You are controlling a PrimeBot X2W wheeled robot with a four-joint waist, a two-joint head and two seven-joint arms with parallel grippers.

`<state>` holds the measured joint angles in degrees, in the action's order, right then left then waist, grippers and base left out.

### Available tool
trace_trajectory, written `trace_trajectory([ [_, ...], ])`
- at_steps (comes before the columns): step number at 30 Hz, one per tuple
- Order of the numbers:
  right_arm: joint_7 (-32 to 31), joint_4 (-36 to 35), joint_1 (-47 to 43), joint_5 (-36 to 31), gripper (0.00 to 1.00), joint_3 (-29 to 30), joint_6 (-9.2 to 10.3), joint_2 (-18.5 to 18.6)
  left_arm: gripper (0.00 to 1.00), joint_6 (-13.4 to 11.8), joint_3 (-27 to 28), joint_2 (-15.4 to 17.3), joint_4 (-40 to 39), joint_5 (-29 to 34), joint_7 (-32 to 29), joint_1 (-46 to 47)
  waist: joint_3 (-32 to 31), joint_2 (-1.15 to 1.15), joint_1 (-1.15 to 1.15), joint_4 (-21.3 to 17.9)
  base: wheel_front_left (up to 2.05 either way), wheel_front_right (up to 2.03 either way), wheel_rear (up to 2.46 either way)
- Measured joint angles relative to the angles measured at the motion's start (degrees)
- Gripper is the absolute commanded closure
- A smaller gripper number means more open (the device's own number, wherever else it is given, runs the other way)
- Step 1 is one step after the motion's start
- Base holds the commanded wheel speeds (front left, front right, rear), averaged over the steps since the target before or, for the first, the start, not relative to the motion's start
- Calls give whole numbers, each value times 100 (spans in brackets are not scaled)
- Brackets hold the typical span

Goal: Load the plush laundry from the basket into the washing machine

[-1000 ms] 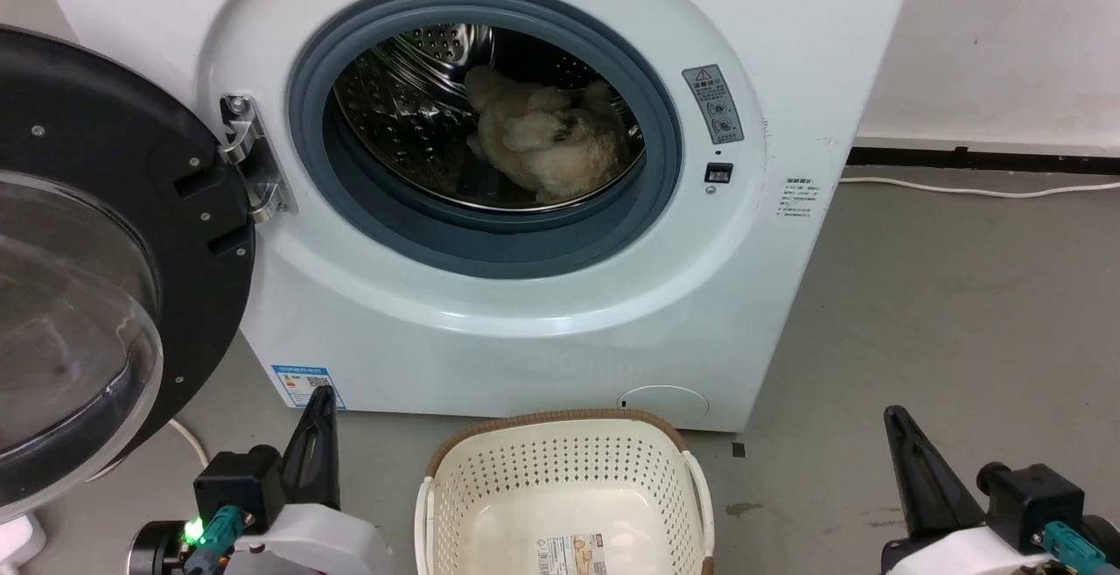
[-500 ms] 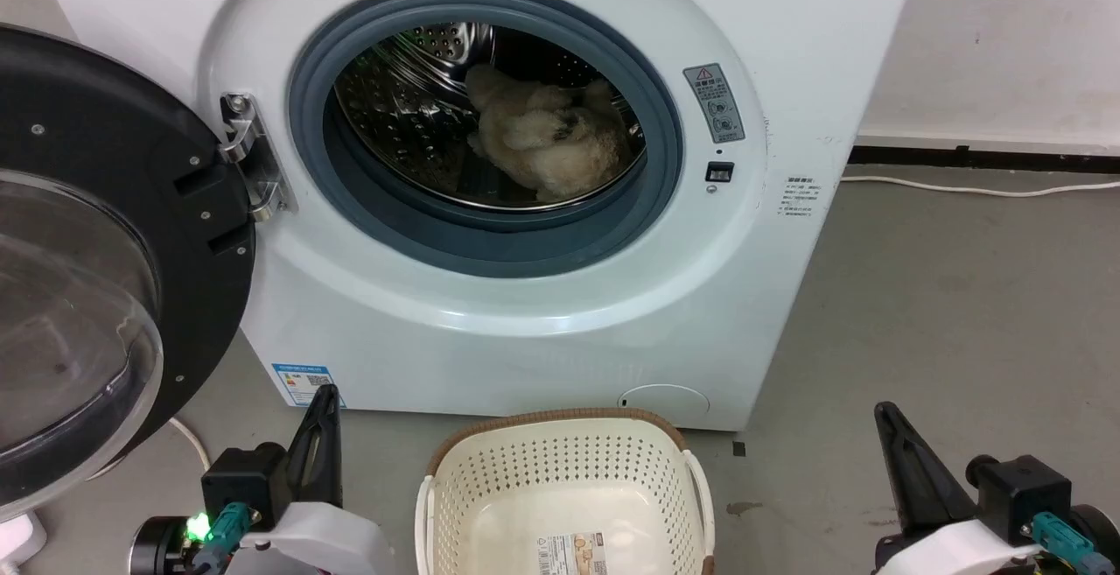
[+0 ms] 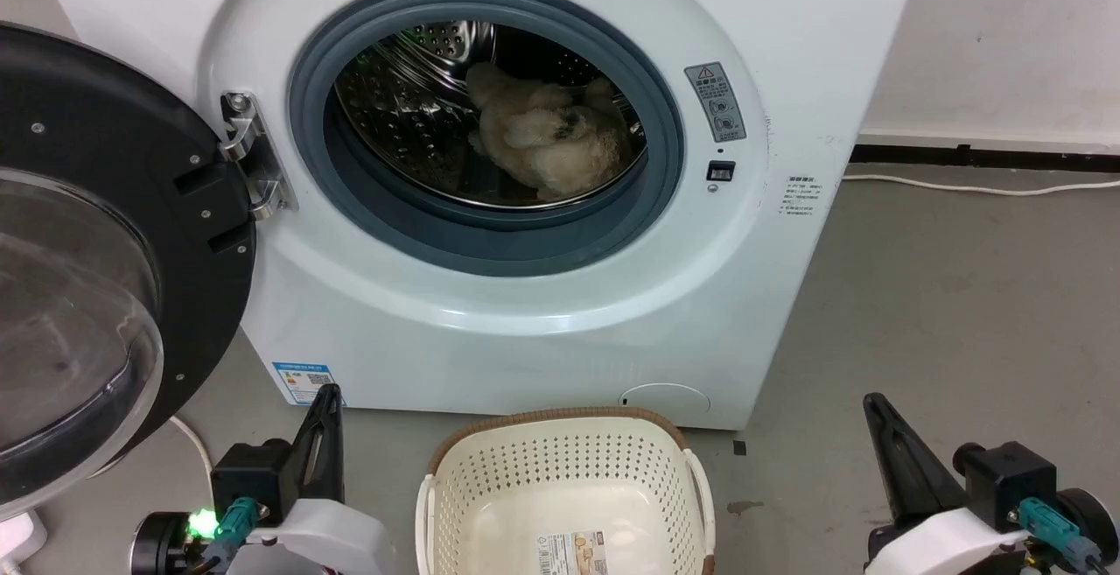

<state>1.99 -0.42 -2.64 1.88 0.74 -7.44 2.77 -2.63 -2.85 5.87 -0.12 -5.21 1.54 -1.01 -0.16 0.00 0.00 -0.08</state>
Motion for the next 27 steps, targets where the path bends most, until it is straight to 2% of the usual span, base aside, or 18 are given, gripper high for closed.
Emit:
trace_trajectory([
  [17,-172,30,145,-144,100,-62,-1,0,100,231,230,-260,1,428,-126,13,15,0,0,7,0,0,0],
  [27,-198,32,200,-144,100,-75,-1,0,100,240,271,-296,2,471,-153,15,16,0,0,8,0,0,0],
])
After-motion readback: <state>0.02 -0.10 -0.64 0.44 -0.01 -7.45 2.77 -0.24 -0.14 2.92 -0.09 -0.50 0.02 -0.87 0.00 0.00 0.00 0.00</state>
